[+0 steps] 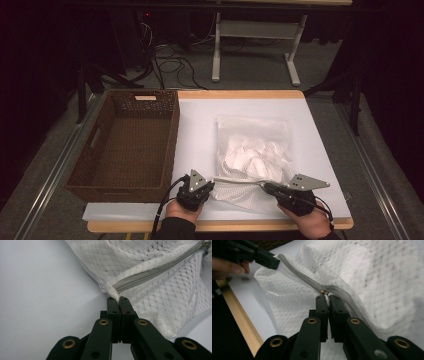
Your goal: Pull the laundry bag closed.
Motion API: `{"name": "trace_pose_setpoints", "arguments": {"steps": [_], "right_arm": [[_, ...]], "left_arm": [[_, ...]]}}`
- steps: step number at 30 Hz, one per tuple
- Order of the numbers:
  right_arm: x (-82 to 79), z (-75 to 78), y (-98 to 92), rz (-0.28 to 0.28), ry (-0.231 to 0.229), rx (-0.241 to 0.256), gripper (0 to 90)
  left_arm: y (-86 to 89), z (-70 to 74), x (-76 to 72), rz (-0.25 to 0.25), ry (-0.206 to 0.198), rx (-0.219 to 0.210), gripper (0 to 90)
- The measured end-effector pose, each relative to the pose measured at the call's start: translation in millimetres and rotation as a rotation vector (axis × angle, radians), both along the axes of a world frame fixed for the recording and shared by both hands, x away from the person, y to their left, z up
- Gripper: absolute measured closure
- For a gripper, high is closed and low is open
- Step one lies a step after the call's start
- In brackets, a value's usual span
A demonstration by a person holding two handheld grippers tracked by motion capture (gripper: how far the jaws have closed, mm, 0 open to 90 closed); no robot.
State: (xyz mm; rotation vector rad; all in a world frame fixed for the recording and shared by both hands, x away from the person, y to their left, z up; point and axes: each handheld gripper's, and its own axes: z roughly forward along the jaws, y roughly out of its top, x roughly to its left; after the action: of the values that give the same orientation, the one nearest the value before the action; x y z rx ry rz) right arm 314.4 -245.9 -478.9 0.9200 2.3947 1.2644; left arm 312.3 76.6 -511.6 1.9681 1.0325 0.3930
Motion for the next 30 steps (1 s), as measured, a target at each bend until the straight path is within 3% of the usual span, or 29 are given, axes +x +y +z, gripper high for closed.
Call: {"name": "trace_pose_setpoints", "arguments": {"steps": [7, 18, 24, 27, 30], "right_arm": [[-1.2, 1.2, -18.9, -0.034, 0.008, 0.002, 87.8], [-1.4, -0.1, -67.9, -0.144, 0.027, 0.016, 87.8], [-4.5, -4.0, -85.0, -0.184, 0.035, -0.016, 87.8], [-3.6, -6.6, -97.6, -0.205, 0.049, -0.019, 87.5], [-3.2, -9.8, -101.4, -0.211, 0.058, -0.029, 87.5]], "left_arm": [[2.1, -0.6, 1.1, 0.000, 0.016, -0.003, 88.6], [5.0, -1.7, 2.7, 0.017, 0.024, 0.010, 88.6], [5.2, -3.8, 1.0, 0.000, 0.037, 0.034, 88.6], [6.7, -4.7, -0.2, -0.017, 0.049, 0.020, 88.7], [1.0, -6.2, -3.0, -0.018, 0.032, 0.054, 88.6]]}}
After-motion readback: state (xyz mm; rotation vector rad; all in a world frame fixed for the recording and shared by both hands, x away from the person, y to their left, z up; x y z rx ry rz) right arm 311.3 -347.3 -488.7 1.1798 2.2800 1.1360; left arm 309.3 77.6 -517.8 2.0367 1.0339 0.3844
